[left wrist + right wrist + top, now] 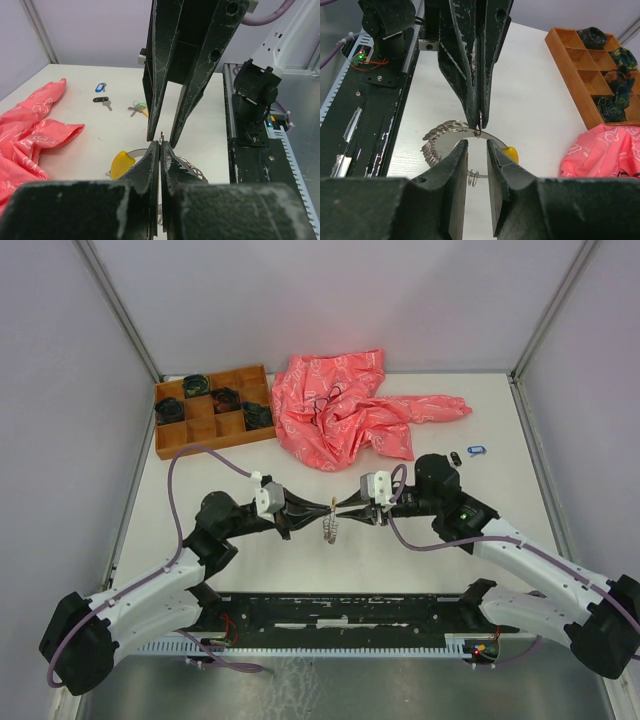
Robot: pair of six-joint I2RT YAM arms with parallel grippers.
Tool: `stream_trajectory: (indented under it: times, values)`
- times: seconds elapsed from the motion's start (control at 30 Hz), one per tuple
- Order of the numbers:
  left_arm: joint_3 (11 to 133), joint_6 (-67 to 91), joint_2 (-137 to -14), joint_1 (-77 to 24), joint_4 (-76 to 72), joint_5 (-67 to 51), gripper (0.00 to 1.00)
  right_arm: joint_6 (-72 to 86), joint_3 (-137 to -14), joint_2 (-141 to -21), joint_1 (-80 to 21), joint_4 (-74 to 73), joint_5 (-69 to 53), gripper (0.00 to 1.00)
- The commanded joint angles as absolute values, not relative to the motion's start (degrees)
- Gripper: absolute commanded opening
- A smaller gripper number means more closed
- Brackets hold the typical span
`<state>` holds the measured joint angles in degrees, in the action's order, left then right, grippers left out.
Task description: Put the keys on the keyring
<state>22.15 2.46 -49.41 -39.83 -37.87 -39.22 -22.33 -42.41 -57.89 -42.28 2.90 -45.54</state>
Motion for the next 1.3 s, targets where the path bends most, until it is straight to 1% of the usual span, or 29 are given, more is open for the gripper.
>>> stream_trajectory:
  times: [0.0, 0.27, 0.67, 0.77, 0.83, 0.97, 1.03, 1.17, 1.27]
  values:
    - [24.8, 1.3, -49.5, -39.7, -43.3, -41.2, 0.03, -21.6, -45.2, -58.7, -42.5, 3.6, -47.9, 0.29]
    - [25.0, 1.3, -50.3, -39.7, -43.5, -41.8, 0.03, -19.5, -45.3, -59.3, -42.5, 5.2, -48.5, 0.25]
    - [25.0, 1.1, -50.8, -39.7, -43.4, -41.6, 0.03, -17.4, -45.8, -59.2, -42.5, 5.8, -48.4, 0.24]
    - [25.0, 1.1, -50.8, -39.7, -43.4, -41.6, 0.03, -17.0, -46.0, -59.6, -42.5, 5.7, -48.4, 0.20]
    - [25.0, 1.1, -50.8, -39.7, -43.4, -41.6, 0.03, -16.9, -46.1, -59.9, -42.5, 5.4, -48.2, 0.15]
    - [25.5, -0.1, -50.4, -39.7, -40.7, -41.6, 0.03, -17.8, -47.3, -60.0, -42.5, 2.6, -47.1, 0.01]
    - [26.3, -1.7, -50.1, -39.7, -37.6, -41.7, 0.03, -19.1, -48.5, -60.0, -42.5, -0.4, -46.6, 0.01]
    - [28.4, -5.6, -49.4, -39.7, -28.6, -41.4, 0.07, -21.8, -51.2, -60.2, -42.5, -7.0, -46.4, 0.01]
    - [29.8, -7.3, -49.6, -39.7, -24.4, -41.7, 0.10, -23.6, -52.8, -60.3, -42.5, -11.2, -46.4, 0.01]
